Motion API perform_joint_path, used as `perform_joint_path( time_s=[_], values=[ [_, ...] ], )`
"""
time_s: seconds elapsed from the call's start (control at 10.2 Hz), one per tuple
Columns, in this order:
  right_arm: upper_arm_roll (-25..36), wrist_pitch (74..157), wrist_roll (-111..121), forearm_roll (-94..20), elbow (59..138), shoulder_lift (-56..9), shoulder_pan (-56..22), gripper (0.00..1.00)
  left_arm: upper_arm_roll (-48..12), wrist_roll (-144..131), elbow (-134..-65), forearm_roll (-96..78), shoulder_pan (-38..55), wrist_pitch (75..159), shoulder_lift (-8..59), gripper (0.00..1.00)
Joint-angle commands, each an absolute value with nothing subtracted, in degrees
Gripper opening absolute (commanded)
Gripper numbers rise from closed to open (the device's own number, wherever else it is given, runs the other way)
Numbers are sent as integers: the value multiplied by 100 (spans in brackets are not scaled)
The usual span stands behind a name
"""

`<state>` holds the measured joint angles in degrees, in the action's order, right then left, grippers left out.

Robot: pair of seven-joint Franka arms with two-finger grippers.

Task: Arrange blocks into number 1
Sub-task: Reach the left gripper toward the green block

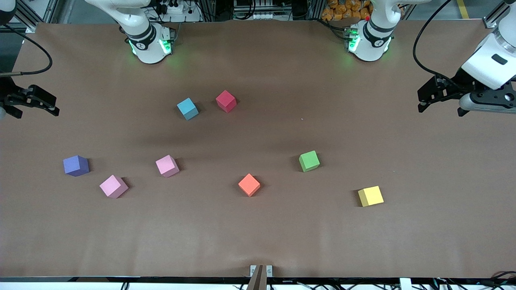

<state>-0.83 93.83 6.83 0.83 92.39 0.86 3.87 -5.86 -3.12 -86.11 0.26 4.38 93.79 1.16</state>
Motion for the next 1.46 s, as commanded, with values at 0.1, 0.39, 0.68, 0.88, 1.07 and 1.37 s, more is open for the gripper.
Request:
perform_joint_path(
  time_s=[0.1,0.39,0.68,0.88,1.07,1.37],
  values=[
    [-70,9316,598,-9,9176,53,360,100,-580,-167,-8481,-141,413,9141,202,100],
    [-70,9316,598,-9,9176,53,369,100,-580,-325,-8490,-185,439,9149,403,100],
    [-70,9308,598,-9,9211,53,369,100,-571,-958,-8525,-184,413,9228,1043,100],
    [-70,9316,606,-9,9220,53,369,100,-571,-1001,-8534,-132,457,9534,1675,100],
    [-70,9325,606,-9,9229,53,387,100,-571,-1359,-8560,-132,727,10209,2265,100],
    [-70,9334,606,-9,9246,53,396,100,-571,-2317,-8569,-132,1273,10625,2811,100]
  ],
)
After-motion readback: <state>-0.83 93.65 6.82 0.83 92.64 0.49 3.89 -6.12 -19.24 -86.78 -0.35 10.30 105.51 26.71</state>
